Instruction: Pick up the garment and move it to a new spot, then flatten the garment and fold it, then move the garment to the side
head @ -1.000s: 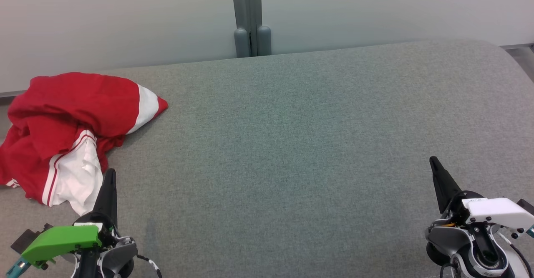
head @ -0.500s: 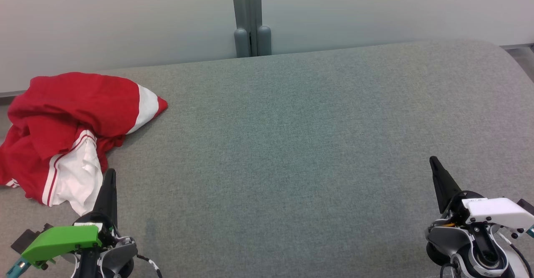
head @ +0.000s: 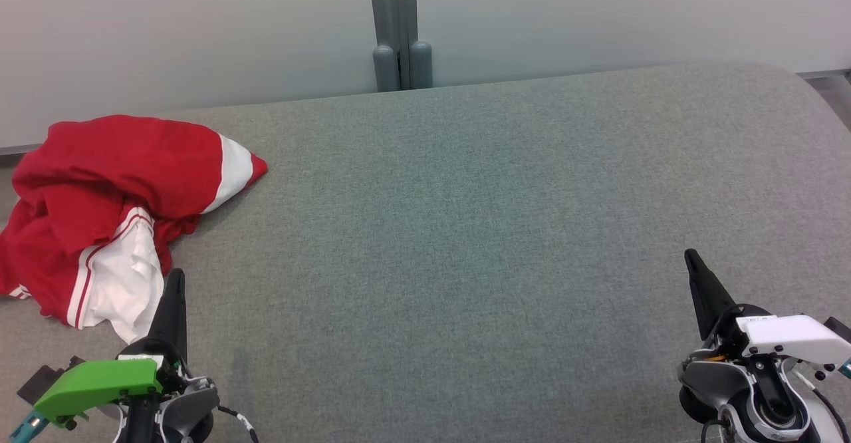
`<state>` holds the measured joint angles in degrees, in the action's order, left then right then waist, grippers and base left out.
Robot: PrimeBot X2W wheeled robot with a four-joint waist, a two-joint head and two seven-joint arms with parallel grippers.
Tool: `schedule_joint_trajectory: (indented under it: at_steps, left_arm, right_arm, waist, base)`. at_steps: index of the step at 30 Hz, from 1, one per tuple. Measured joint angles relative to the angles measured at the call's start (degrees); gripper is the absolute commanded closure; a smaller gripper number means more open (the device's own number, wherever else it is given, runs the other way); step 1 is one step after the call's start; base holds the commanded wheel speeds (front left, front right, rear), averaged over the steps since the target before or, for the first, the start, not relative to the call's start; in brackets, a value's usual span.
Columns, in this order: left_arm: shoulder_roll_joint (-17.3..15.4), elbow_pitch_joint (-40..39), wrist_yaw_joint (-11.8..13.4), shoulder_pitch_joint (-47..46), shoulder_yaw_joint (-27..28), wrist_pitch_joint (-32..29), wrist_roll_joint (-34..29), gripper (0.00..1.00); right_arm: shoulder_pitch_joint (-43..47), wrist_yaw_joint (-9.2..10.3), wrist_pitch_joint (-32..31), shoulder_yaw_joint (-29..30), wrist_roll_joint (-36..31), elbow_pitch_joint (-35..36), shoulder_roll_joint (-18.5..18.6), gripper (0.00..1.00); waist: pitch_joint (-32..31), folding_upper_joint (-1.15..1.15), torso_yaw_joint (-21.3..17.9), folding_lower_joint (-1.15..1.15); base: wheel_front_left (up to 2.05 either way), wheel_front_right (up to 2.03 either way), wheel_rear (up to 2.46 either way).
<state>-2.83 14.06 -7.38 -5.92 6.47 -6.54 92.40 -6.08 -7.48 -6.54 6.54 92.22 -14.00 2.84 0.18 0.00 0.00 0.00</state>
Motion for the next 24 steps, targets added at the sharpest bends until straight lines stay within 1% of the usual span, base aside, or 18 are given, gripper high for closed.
schedule_joint_trajectory:
  at_steps: [24]
  left_arm:
    - [0.0,0.0,0.0,0.0,0.0,0.0,0.0,1.0]
  right_arm:
    - [0.0,0.0,0.0,0.0,0.0,0.0,0.0,1.0]
  waist:
    - [0.0,0.0,0.0,0.0]
  base:
    - [0.0,0.0,0.0]
